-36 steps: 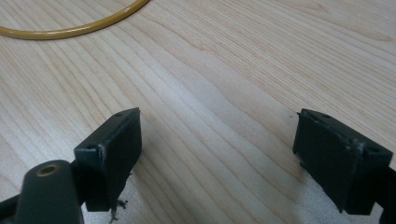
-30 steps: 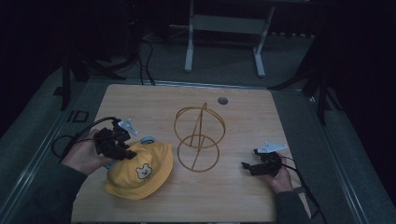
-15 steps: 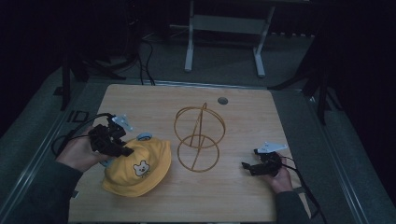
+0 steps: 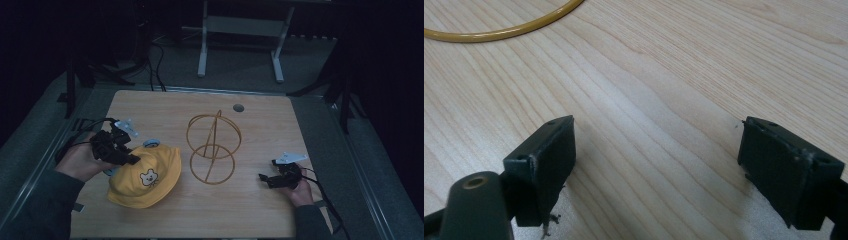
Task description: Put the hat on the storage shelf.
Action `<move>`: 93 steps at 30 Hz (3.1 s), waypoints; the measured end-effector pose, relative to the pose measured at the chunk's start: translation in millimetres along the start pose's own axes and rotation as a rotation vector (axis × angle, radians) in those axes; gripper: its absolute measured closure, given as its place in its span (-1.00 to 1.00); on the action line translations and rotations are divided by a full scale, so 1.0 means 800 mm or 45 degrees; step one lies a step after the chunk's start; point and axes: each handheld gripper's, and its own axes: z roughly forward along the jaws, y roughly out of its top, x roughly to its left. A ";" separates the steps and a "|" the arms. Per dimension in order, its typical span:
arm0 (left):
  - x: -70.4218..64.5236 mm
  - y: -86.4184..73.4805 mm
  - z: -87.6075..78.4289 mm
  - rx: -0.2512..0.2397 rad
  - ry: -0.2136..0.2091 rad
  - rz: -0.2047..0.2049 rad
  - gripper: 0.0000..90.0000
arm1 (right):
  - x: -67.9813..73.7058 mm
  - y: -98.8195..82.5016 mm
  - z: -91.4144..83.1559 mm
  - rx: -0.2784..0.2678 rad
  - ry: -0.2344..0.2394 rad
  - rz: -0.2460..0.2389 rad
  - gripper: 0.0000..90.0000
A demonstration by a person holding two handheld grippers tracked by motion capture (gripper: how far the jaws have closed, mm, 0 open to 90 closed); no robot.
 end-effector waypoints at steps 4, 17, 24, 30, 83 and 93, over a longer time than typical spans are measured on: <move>0.002 0.000 -0.005 -0.008 0.003 -0.006 0.73 | 0.000 0.000 0.000 -0.001 0.001 -0.002 -0.66; 0.008 0.000 -0.017 -0.042 0.007 -0.017 0.73 | 0.000 0.000 0.000 0.001 0.003 -0.004 -0.66; 0.013 0.000 -0.026 -0.068 0.007 -0.030 0.73 | 0.000 0.000 0.000 0.000 0.002 -0.003 -0.66; 0.016 0.002 -0.032 -0.084 0.004 -0.036 0.73 | 0.000 0.000 0.000 0.000 0.002 -0.003 -0.66; 0.026 0.025 -0.082 -0.257 -0.019 -0.020 0.72 | -0.001 0.000 0.000 -0.001 0.003 -0.005 -0.66; 0.025 0.032 -0.089 -0.271 -0.021 -0.008 0.72 | -0.001 0.000 0.000 -0.001 0.003 -0.007 -0.66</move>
